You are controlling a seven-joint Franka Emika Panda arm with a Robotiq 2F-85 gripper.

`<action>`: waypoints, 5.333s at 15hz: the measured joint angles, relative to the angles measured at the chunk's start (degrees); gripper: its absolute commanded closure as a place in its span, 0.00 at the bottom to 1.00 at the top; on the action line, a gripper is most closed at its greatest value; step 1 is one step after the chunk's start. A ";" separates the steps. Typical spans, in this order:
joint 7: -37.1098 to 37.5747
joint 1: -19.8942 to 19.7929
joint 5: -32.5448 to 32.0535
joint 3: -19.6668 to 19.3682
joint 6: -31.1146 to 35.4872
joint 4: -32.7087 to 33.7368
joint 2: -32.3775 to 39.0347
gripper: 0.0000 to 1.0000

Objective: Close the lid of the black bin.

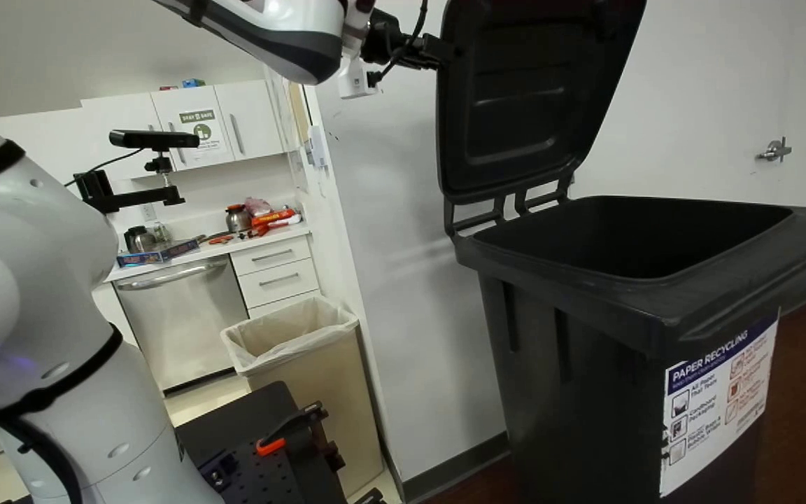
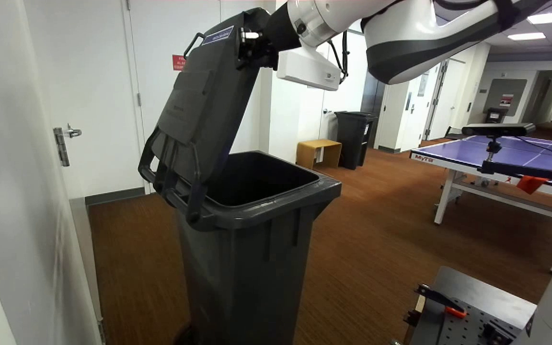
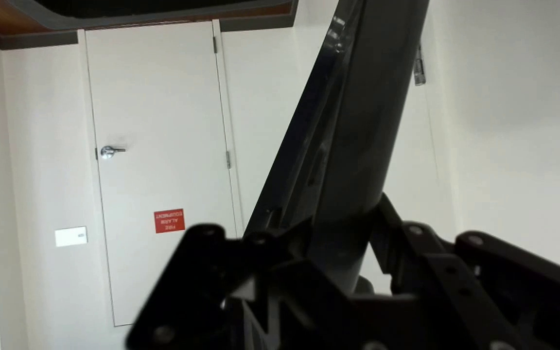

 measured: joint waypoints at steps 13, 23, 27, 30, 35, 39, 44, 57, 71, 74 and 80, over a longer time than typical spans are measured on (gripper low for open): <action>11.45 -1.48 -6.46 -1.17 0.90 0.77 1.26 0.94; 41.44 -2.81 -23.27 -9.48 7.50 -1.99 1.87 0.94; 52.76 0.08 -31.19 -12.96 6.47 -2.47 1.96 0.94; 52.30 6.53 -29.95 -18.78 4.29 -3.22 2.01 0.94; 52.26 18.21 -30.08 -29.62 0.91 -4.27 1.56 0.94; 52.44 26.32 -31.08 -38.91 0.78 -4.73 1.47 0.94; 52.77 31.60 -30.38 -45.10 0.16 -5.79 1.52 0.94; 53.82 31.90 -24.29 -51.15 5.12 -9.42 3.75 0.41; 37.84 24.00 -24.89 -57.61 10.24 -20.58 8.61 0.00; 32.31 20.46 -23.56 -54.44 10.25 -21.51 4.37 0.00; 17.52 16.54 -12.48 -46.96 13.64 -23.78 1.86 0.00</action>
